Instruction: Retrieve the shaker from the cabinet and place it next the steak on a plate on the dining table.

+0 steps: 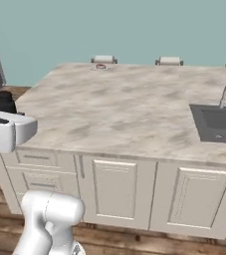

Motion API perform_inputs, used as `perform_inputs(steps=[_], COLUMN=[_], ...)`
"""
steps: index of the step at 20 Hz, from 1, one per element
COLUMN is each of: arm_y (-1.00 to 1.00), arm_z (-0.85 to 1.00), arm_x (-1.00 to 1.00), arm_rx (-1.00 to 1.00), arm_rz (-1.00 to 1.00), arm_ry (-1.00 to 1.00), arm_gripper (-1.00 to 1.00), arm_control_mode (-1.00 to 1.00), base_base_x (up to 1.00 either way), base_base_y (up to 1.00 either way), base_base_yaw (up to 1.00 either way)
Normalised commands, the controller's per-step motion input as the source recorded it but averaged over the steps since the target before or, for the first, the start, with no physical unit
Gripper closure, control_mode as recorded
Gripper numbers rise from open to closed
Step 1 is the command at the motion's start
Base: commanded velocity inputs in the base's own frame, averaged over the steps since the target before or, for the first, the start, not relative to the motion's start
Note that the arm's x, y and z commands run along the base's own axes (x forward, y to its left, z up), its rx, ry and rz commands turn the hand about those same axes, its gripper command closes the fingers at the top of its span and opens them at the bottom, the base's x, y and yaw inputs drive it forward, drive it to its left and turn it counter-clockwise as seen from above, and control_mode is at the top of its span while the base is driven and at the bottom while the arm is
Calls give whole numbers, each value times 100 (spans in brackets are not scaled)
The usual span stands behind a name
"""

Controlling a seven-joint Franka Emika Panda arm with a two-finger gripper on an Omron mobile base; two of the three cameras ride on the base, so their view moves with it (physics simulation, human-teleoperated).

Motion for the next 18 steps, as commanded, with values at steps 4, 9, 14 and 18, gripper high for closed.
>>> perform_inputs(steps=[4, 9, 14, 18], arm_y=[0, 0, 0, 0], arm_z=[0, 0, 0, 0], arm_x=[0, 0, 0, 0], arm_rx=[0, 0, 0, 0], arm_rz=[0, 0, 0, 0], arm_ry=[0, 0, 0, 0], arm_gripper=[100, 100, 100, 100], arm_control_mode=[100, 100, 100, 100], base_base_x=[-8, 0, 0, -1], base_base_y=[100, 100, 100, 100], base_base_yaw=[0, 7, 4, 4])
